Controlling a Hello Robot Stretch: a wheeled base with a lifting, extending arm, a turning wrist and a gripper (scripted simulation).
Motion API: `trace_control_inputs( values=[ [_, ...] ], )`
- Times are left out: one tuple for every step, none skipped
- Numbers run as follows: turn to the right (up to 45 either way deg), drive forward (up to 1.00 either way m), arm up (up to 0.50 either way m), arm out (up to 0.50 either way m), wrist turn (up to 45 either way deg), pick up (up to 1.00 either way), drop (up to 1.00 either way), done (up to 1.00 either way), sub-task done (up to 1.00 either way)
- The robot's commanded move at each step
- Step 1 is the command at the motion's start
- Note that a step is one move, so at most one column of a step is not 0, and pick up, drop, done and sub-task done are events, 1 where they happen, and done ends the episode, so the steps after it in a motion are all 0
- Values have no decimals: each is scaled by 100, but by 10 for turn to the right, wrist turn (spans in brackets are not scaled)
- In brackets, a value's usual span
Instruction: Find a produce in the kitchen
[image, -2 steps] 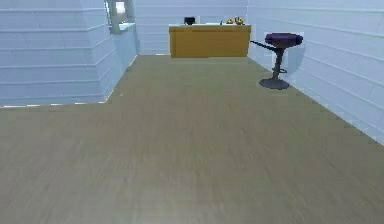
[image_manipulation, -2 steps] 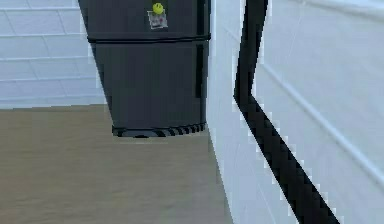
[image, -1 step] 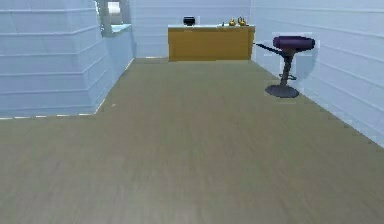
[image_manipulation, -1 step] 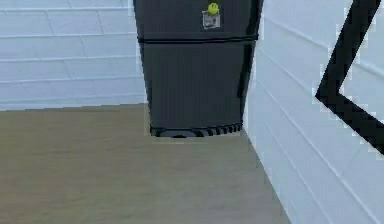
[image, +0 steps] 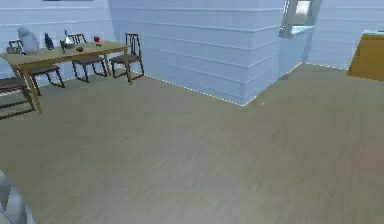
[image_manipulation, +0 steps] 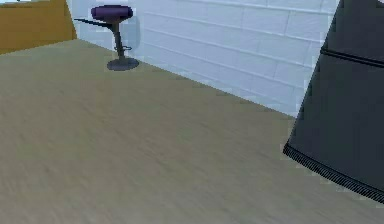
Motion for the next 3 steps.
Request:
trace_control_inputs(
  values=[
    [-90, 0, 0, 0, 0, 0, 0, 0, 0],
    [0, 85, 0, 0, 0, 0, 0, 0, 0],
    [-300, 0, 0, 0, 0, 0, 0, 0, 0]
  ],
)
